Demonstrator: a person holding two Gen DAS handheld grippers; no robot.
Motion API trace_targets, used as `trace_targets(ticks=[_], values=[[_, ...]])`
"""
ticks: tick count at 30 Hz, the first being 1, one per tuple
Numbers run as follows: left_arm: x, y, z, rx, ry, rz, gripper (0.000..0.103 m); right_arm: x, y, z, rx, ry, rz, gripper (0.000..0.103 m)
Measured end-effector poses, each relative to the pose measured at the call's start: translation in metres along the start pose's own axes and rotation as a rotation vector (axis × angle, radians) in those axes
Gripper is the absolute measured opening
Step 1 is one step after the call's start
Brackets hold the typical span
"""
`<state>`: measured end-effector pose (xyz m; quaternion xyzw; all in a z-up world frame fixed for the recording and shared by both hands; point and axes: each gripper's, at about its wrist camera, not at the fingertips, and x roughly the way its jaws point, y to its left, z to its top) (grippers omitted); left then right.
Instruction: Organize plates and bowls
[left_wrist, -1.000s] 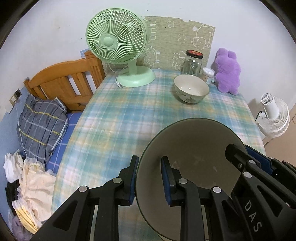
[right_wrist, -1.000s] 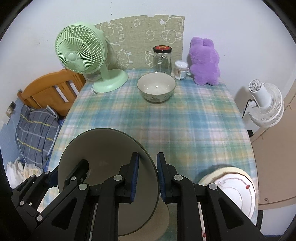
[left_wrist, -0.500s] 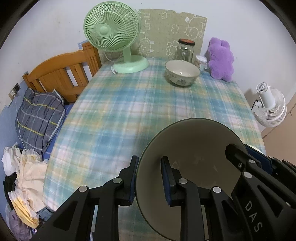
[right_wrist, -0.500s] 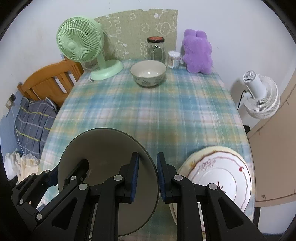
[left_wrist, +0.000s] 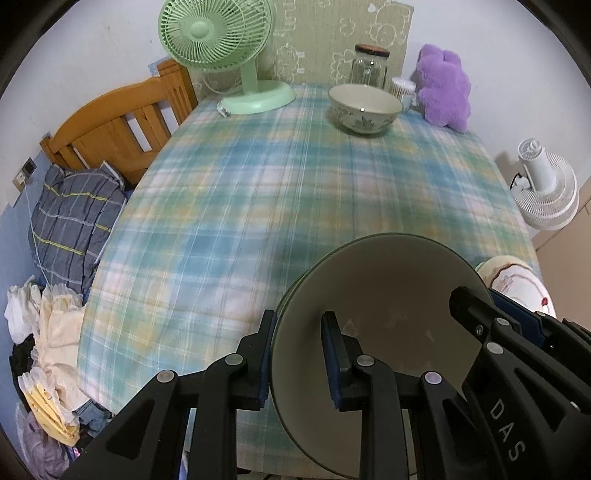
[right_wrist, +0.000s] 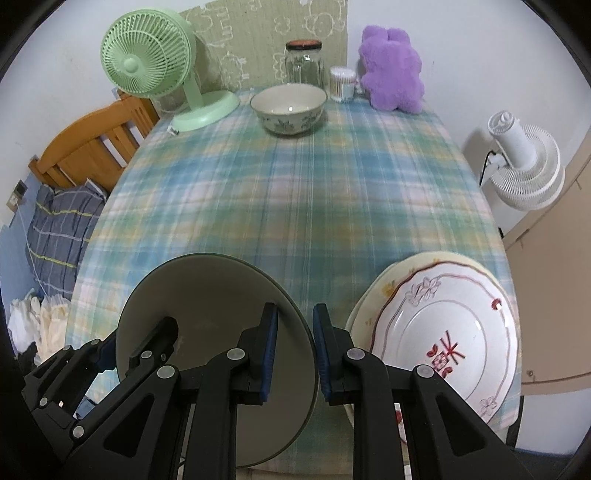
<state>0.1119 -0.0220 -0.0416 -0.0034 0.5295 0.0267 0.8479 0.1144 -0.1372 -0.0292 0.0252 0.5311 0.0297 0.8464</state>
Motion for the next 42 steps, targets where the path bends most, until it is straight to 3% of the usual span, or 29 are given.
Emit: trace_targets(ticks=[17, 27, 34, 36, 38, 42], values=[[0.025, 0.004, -0.002, 0.017, 0.058, 0.023, 0.022, 0.033, 0.005, -0.002, 0.016, 0.065, 0.005, 0.023], [0.031, 0.001, 0.0, 0.032, 0.03, 0.016, 0.023, 0.042, 0.002, -0.002, 0.026, 0.053, 0.015, 0.024], [0.026, 0.002, -0.003, 0.028, 0.08, -0.087, 0.054, 0.042, 0.002, -0.001, 0.03, 0.055, 0.017, 0.027], [0.022, 0.003, -0.002, 0.047, 0.079, -0.108, 0.06, 0.041, 0.002, -0.003, 0.04, 0.061, 0.027, 0.034], [0.018, 0.003, -0.002, 0.063, 0.073, -0.123, 0.066, 0.036, 0.003, -0.005, 0.051, 0.059, 0.035, 0.053], [0.007, 0.006, 0.0, 0.103, 0.049, -0.155, 0.074, 0.02, 0.01, -0.007, 0.062, 0.015, 0.0, 0.064]])
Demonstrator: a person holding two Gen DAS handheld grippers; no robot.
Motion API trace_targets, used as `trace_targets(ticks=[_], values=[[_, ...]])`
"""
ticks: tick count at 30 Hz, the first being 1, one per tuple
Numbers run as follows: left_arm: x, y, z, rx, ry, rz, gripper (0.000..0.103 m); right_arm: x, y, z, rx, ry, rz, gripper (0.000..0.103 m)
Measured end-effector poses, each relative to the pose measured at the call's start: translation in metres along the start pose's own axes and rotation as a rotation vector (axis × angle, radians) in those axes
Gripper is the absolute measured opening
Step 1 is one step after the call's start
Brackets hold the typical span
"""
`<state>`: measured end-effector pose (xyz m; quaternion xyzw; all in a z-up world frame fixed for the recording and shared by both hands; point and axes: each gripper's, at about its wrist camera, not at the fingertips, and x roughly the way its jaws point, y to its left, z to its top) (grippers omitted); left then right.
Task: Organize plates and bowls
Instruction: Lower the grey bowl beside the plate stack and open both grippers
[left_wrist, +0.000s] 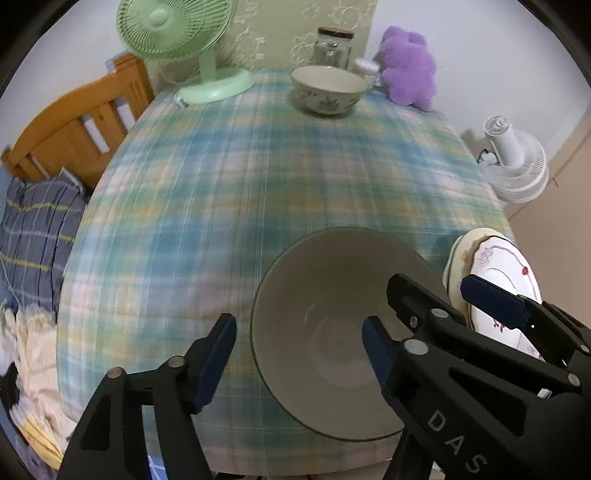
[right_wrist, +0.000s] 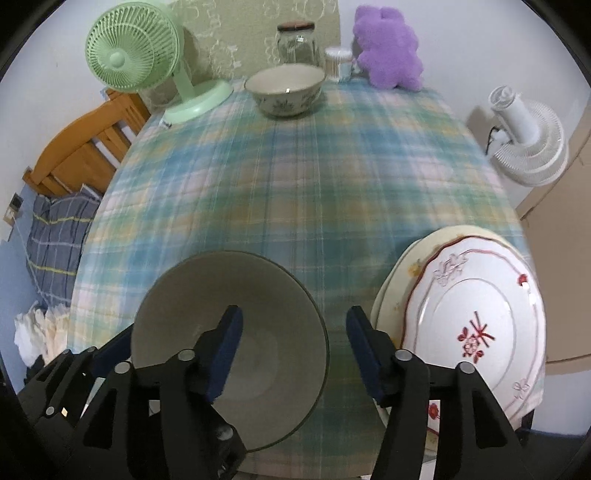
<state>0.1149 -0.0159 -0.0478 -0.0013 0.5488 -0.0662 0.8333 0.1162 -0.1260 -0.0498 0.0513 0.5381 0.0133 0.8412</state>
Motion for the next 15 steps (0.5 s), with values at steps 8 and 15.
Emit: trace_targets(ticks=[8, 15], values=[[-0.035, 0.008, 0.023, 0.06, -0.075, -0.056, 0.082, -0.035, 0.013, 0.01, 0.064, -0.07, -0.044, 0.071], [-0.057, 0.001, 0.051, 0.059, -0.142, -0.068, 0.082, -0.065, 0.015, 0.037, 0.078, -0.147, -0.097, 0.071]])
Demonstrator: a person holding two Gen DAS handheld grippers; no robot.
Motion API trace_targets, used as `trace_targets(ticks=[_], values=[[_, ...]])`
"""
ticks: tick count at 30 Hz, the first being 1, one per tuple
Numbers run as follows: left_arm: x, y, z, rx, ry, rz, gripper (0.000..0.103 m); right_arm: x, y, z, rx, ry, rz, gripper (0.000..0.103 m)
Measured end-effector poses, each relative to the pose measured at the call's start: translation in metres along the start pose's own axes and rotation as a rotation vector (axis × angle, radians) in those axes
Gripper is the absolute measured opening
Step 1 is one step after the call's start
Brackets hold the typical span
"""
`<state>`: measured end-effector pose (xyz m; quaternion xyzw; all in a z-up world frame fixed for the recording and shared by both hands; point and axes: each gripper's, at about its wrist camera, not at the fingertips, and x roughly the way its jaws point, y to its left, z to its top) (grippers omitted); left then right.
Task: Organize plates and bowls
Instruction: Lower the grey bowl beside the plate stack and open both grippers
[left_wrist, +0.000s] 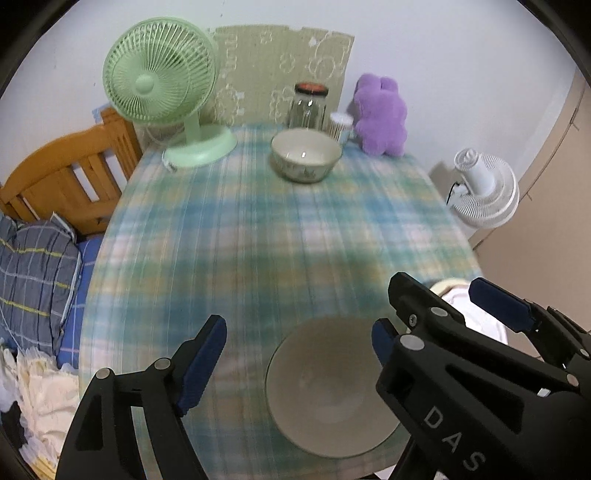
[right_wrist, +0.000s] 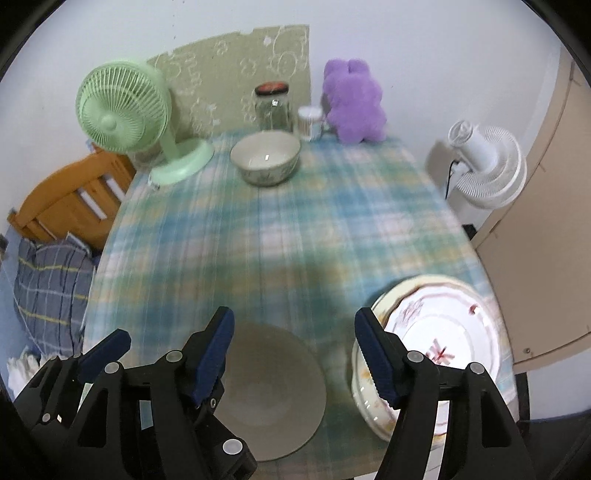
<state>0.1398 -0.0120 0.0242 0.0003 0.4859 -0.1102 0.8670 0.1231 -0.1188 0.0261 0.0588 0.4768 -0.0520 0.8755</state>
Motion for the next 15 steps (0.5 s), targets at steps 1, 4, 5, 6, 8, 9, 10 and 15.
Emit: trace_targets(ticks=[1, 4, 5, 6, 8, 9, 10, 15], values=[[-0.001, -0.001, 0.004, 0.002, -0.007, 0.003, 0.082, -0.003, -0.002, 0.005, 0.0, -0.011, 0.004, 0.071], [-0.002, -0.008, 0.019, 0.008, -0.044, 0.026, 0.082, -0.006, -0.006, 0.021, -0.009, -0.036, 0.01, 0.071], [-0.002, -0.012, 0.025, 0.007, -0.061, 0.033, 0.082, -0.006, -0.007, 0.027, -0.017, -0.041, 0.011, 0.071], [-0.001, -0.014, 0.029, 0.005, -0.064, 0.04, 0.082, -0.005, -0.009, 0.034, -0.027, -0.051, 0.013, 0.071], [0.002, -0.018, 0.041, -0.005, -0.063, 0.054, 0.082, -0.003, -0.013, 0.047, -0.039, -0.052, 0.002, 0.071], [0.004, -0.02, 0.046, -0.009, -0.071, 0.061, 0.082, -0.001, -0.015, 0.054, -0.044, -0.049, 0.008, 0.071], [0.005, -0.022, 0.052, -0.013, -0.079, 0.072, 0.082, 0.001, -0.017, 0.059, -0.052, -0.053, 0.016, 0.071], [0.024, -0.032, 0.085, -0.053, -0.093, 0.103, 0.083, 0.018, -0.027, 0.095, -0.091, -0.062, 0.041, 0.071]])
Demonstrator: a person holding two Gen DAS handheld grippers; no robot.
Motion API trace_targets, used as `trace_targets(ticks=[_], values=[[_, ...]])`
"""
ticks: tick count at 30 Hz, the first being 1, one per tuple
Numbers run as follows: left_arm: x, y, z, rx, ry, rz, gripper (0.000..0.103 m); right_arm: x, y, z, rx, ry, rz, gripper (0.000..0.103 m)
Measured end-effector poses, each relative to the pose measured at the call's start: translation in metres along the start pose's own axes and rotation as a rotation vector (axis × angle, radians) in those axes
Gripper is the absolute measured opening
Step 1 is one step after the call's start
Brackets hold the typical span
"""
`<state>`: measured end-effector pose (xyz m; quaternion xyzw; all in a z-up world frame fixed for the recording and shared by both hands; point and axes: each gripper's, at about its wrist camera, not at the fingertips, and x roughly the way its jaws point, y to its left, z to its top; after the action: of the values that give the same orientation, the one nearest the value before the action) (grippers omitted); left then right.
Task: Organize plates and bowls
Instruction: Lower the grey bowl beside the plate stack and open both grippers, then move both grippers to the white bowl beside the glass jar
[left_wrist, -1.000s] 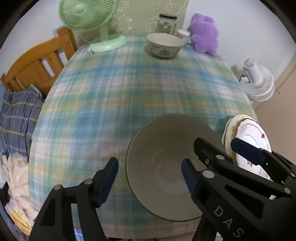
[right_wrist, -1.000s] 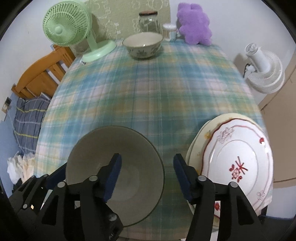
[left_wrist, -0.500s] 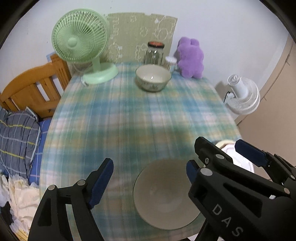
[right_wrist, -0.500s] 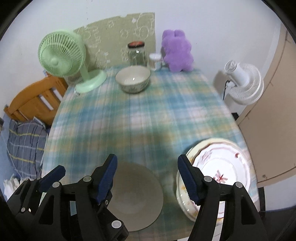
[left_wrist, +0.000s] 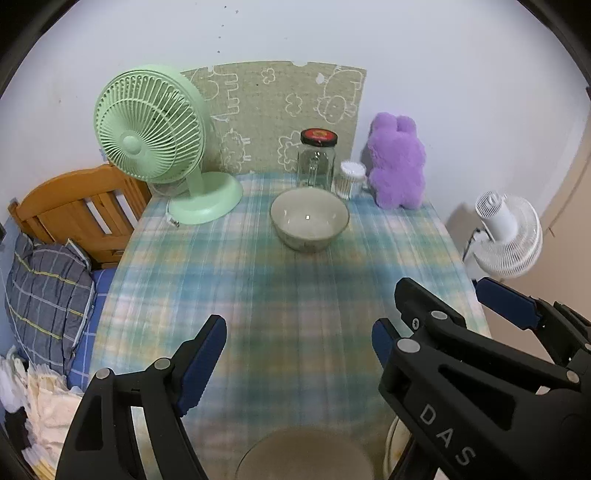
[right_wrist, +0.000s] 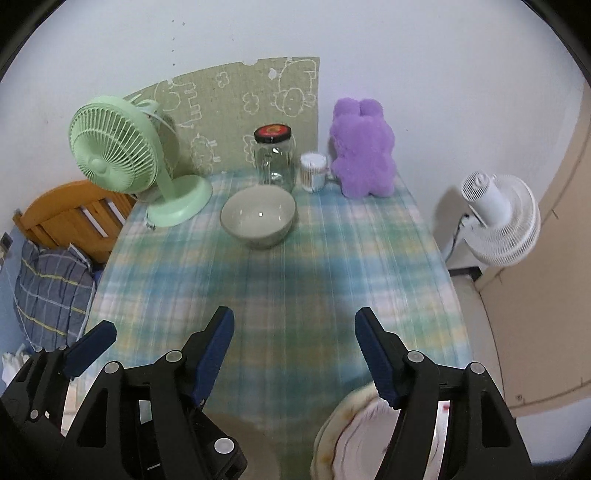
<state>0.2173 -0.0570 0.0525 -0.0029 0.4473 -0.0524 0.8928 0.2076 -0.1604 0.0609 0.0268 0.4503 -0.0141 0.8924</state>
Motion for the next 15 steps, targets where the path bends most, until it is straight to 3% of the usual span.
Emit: trace_targets(ticks=[15], values=[[0.064, -0.028, 0.072, -0.122, -0.054, 0.096, 0.082, 0.075, -0.035, 0.094, -0.054, -0.017, 0.094, 0.071]])
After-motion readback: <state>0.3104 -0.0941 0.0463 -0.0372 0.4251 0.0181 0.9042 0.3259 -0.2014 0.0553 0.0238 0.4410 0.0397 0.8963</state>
